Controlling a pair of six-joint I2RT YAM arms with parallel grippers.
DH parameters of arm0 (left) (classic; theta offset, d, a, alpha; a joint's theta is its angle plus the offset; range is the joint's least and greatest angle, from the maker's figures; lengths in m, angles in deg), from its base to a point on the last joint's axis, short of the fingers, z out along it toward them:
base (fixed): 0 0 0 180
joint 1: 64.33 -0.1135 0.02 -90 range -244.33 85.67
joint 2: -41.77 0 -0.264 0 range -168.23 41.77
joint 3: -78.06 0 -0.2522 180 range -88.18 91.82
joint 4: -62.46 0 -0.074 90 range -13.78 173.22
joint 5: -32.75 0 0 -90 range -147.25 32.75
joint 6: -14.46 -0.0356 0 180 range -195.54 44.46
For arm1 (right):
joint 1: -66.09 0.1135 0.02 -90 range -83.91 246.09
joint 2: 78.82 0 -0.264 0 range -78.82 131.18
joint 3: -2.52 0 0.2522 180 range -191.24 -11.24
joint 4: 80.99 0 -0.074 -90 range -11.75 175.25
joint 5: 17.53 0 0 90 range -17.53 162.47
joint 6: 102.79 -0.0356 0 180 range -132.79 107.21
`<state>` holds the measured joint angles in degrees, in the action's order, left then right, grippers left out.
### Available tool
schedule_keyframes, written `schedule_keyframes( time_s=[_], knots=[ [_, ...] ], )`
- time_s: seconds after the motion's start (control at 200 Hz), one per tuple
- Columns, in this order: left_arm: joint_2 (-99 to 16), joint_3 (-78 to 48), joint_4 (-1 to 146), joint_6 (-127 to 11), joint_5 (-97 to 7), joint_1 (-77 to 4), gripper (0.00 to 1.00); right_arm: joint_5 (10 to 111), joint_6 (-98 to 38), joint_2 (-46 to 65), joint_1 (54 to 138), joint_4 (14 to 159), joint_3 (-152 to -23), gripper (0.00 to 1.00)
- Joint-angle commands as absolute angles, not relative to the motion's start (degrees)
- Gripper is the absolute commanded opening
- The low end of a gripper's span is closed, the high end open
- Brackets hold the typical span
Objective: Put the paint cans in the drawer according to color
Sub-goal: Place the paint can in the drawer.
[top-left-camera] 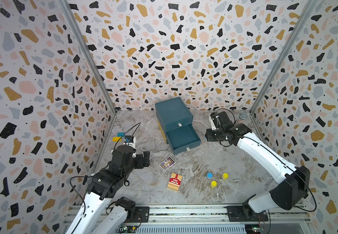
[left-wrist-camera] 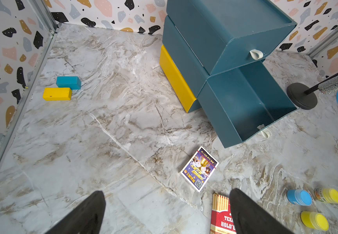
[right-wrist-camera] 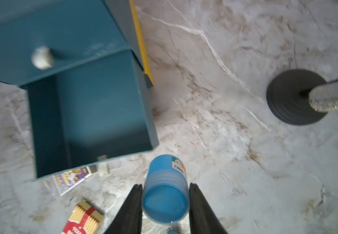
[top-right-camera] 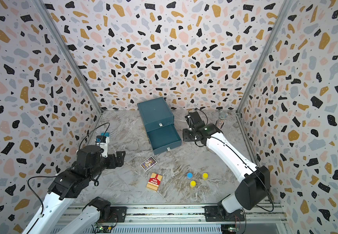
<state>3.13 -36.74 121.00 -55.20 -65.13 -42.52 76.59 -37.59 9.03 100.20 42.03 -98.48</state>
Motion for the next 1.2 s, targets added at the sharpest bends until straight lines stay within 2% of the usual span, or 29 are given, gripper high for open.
schedule_keyframes(
  time_s=[0.0, 0.195, 0.626, 0.986, 1.197],
  knots=[
    [3.4, -37.2, 118.9, -55.6, -65.0, -42.9, 0.98, 76.8, -36.5, 16.5, 103.7, 37.3, -106.0, 0.22],
    [3.3, -37.2, 118.9, -55.6, -64.9, -43.0, 0.98, 76.3, -37.4, 25.4, 106.8, 37.7, -113.1, 0.22],
    [3.1, -37.1, 118.9, -55.6, -64.7, -43.2, 0.98, 79.1, -36.4, 33.2, 107.1, 38.9, -113.7, 0.25],
    [3.2, -37.2, 118.9, -55.6, -64.7, -43.2, 0.98, 80.2, -36.4, 35.6, 107.1, 38.8, -114.5, 0.43],
    [3.2, -37.2, 118.9, -55.6, -64.6, -43.2, 0.98, 80.3, -36.2, 34.1, 107.1, 38.6, -114.7, 0.58]
  ],
)
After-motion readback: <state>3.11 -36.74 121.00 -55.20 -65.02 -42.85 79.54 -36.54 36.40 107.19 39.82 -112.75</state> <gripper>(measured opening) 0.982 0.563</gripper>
